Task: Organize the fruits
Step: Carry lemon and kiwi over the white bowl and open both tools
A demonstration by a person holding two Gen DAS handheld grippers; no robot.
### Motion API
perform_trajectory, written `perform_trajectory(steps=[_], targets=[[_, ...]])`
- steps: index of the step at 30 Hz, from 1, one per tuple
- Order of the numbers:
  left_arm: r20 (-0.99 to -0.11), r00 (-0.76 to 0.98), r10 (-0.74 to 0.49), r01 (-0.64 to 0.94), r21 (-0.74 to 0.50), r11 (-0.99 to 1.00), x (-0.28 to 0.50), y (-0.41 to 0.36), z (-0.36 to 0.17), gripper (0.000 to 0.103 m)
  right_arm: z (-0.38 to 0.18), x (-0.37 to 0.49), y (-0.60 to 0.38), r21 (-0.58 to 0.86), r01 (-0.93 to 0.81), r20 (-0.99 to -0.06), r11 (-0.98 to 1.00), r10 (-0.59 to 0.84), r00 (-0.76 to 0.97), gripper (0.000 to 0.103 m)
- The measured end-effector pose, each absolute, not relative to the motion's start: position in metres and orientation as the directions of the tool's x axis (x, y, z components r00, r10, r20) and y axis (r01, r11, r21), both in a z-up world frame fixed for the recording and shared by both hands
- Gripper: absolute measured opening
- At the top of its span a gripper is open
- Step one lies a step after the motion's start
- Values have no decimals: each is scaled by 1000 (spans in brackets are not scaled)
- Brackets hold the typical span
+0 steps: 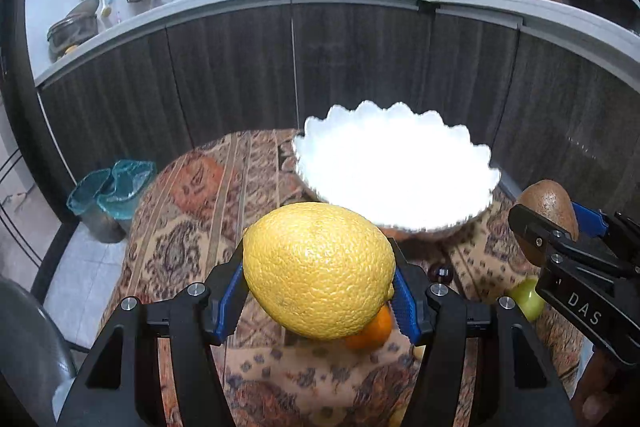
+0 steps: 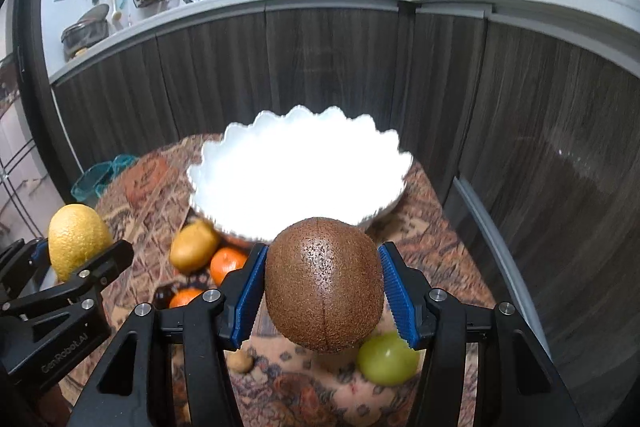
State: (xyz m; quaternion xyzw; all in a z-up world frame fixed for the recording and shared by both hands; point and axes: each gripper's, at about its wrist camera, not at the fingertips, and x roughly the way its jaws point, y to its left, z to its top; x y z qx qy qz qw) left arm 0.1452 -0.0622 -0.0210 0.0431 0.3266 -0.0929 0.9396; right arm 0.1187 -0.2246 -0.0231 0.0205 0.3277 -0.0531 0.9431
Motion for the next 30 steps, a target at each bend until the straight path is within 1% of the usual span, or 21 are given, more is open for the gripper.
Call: perform_trajectory(steps=[4, 15, 30], targets=[[-604, 784, -147, 206, 30, 978, 164, -69, -9, 61, -14, 131, -230, -3, 121, -600, 993, -99, 794, 56], [-601, 785, -153, 222, 42, 974, 214, -86, 5, 61, 6, 181, -246, -28, 150, -565, 988, -139, 813, 56], [-644, 750, -151, 248, 62, 967, 285, -111, -17, 61, -15, 243, -267, 2, 173, -618, 985, -135, 775, 57]])
